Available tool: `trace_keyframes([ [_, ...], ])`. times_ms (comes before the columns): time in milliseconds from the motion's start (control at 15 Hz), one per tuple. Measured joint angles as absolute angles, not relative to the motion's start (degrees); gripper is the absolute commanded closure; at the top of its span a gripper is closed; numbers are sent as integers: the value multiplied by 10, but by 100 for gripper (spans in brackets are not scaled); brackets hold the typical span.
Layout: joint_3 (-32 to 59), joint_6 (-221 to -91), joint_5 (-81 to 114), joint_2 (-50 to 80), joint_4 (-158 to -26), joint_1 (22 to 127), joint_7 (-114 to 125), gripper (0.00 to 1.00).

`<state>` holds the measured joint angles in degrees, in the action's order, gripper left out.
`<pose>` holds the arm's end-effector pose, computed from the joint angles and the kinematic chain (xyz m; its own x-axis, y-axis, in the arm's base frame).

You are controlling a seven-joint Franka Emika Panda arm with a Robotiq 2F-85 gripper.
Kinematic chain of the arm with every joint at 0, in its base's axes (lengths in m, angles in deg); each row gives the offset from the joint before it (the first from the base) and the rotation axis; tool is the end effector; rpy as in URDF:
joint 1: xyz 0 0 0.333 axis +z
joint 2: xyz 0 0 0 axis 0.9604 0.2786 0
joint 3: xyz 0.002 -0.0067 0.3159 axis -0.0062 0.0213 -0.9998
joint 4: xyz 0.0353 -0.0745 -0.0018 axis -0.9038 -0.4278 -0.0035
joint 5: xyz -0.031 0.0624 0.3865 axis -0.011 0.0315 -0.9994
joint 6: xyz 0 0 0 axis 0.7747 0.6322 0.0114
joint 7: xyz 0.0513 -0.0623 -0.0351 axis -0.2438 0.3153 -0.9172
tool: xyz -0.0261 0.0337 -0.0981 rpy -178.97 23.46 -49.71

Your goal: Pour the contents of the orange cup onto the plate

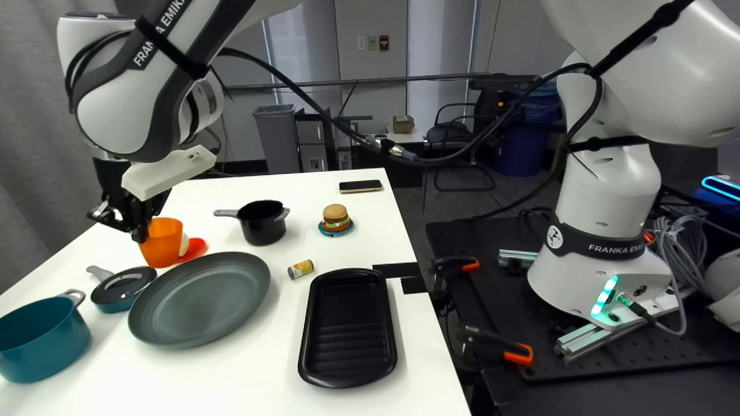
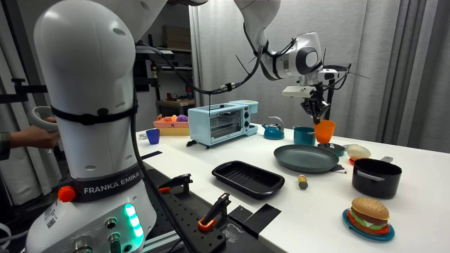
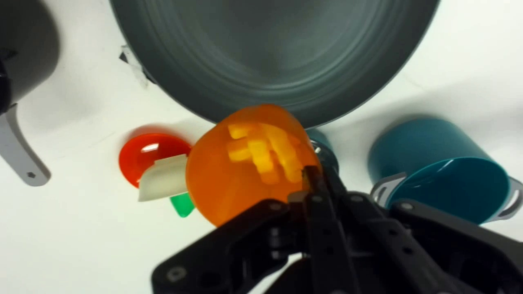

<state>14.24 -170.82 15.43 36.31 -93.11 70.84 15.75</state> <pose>0.7117 -0.0906 0.2679 0.8895 -0.3314 0.3145 -0.3467 -0.9379 -0.0076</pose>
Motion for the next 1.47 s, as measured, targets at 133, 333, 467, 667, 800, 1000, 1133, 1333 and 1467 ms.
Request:
trace_keyframes([
  [133, 109, -1707, 108, 364, -931, 693, 116, 99],
  [333, 52, -1706, 37, 368, -939, 663, 46, 99],
  [467, 19, -1704, -4, 371, -948, 645, 3, 99],
  [667, -12, -1704, -52, 371, -962, 624, -43, 99],
  [800, -23, -1704, -79, 371, -968, 611, -65, 99],
  [1000, -62, -1704, -153, 371, -973, 578, -114, 99],
  [1133, -88, -1704, -202, 371, -973, 556, -152, 99],
  [1333, -108, -1704, -272, 371, -973, 539, -206, 99],
  [1467, -113, -1704, -324, 371, -973, 535, -238, 99],
])
